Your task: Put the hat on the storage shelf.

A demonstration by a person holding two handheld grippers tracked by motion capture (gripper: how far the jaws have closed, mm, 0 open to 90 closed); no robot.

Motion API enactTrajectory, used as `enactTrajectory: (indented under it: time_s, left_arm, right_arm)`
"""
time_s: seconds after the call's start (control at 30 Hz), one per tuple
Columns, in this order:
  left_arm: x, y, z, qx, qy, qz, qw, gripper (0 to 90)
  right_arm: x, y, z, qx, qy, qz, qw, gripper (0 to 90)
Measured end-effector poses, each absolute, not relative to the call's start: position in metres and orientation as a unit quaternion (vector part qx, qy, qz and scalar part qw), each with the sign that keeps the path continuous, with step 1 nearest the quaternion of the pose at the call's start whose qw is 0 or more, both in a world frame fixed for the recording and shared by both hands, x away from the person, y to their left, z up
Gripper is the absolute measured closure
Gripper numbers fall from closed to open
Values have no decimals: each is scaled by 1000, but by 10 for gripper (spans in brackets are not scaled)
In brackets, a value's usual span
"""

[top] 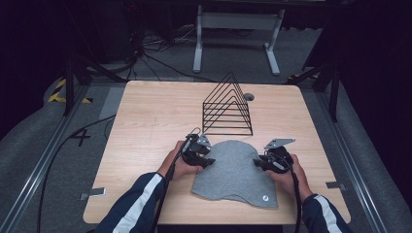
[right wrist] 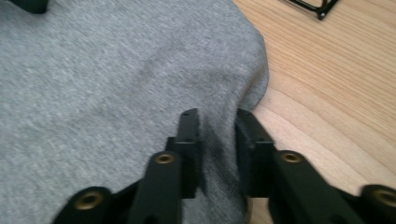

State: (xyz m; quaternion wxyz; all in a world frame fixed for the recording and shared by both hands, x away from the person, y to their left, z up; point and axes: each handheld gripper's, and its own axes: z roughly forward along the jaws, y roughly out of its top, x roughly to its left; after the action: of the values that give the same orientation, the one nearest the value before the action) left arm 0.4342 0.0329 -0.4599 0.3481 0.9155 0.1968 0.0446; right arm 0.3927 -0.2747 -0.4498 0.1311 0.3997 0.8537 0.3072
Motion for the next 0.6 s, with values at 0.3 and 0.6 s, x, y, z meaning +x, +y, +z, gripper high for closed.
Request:
enactTrajectory:
  time_s: [0.3, 0.6]
  left_arm:
    - [429, 32, -454, 914, 185, 50, 356, 839]
    - [415, 38, -418, 909, 158, 80, 377, 847]
  right_arm:
    - [391, -275, -448, 384, 856, 319, 135, 850]
    - [378, -282, -412, 355, 838, 372, 181, 851]
